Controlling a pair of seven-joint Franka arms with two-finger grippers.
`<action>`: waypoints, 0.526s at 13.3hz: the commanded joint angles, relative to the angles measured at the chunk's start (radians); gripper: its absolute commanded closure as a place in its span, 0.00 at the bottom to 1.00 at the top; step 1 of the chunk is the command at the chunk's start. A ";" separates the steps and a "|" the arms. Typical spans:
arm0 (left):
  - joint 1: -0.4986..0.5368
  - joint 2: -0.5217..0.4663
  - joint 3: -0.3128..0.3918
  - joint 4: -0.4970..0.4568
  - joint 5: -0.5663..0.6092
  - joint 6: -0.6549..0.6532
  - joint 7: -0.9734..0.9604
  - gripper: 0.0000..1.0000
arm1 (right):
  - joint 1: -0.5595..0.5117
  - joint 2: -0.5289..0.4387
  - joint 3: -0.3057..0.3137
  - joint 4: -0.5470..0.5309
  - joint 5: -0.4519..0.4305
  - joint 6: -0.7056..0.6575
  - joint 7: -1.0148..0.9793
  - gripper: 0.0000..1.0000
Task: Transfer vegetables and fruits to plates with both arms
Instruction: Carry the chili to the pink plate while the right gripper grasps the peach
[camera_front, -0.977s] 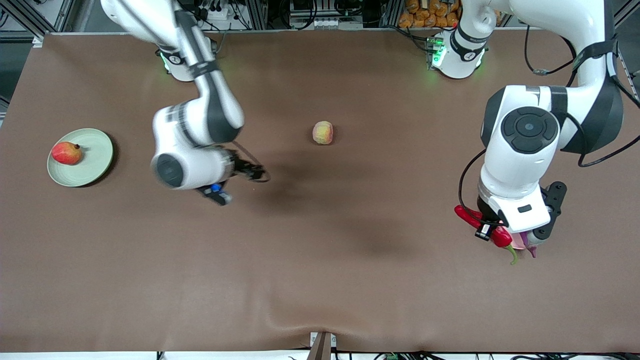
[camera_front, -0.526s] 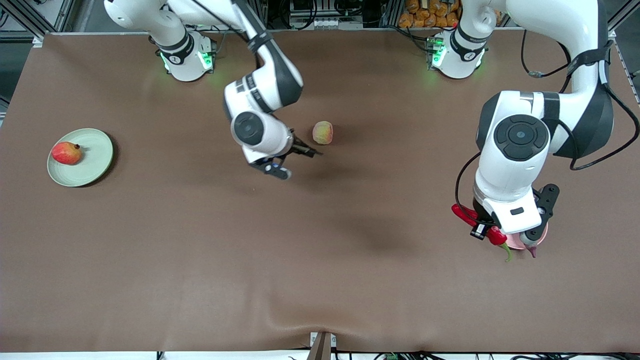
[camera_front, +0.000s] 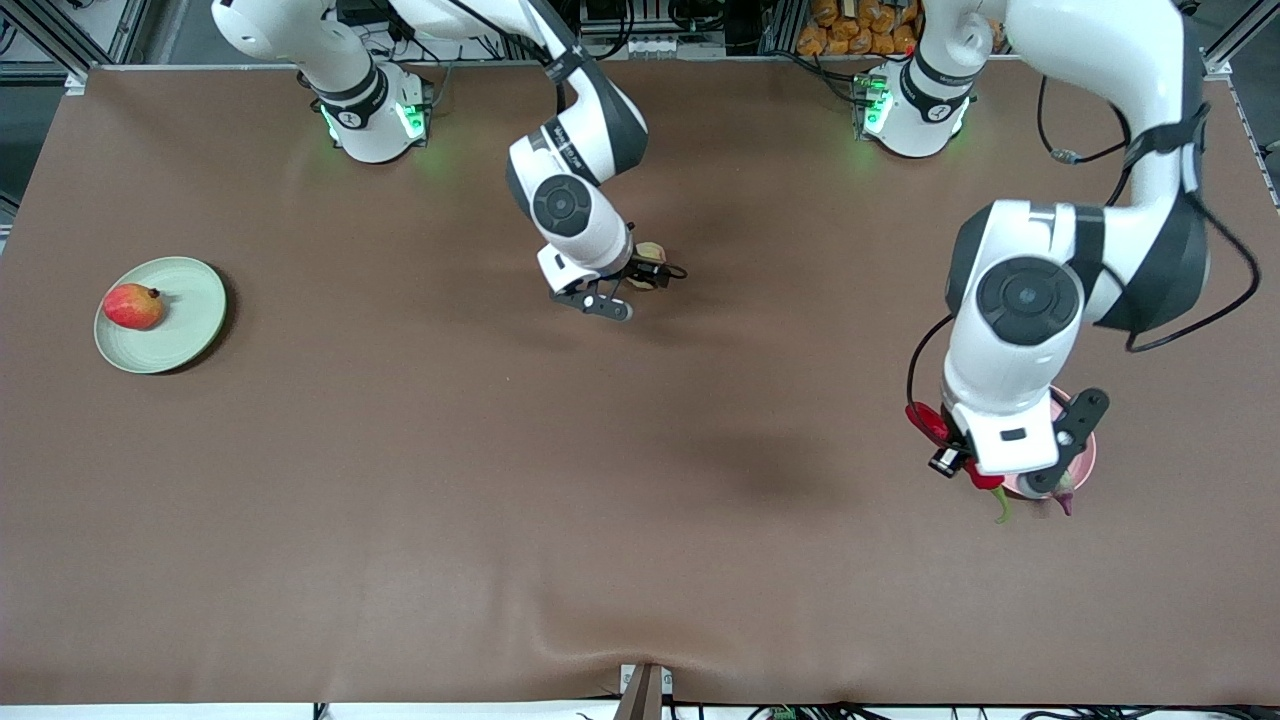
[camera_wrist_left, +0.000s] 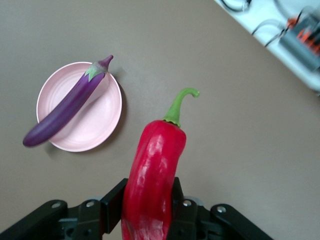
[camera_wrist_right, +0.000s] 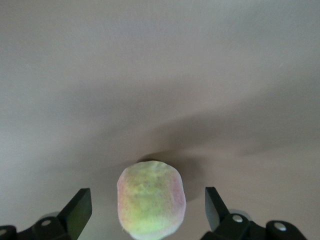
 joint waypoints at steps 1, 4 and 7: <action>0.037 0.072 -0.003 0.001 -0.014 -0.002 0.178 1.00 | 0.005 0.018 0.041 -0.013 -0.046 0.052 0.056 0.00; 0.075 0.111 -0.003 -0.030 -0.012 -0.001 0.325 1.00 | 0.005 0.027 0.062 -0.015 -0.073 0.053 0.095 0.02; 0.097 0.135 -0.002 -0.063 -0.007 -0.002 0.450 1.00 | -0.004 0.038 0.068 -0.012 -0.107 0.053 0.121 1.00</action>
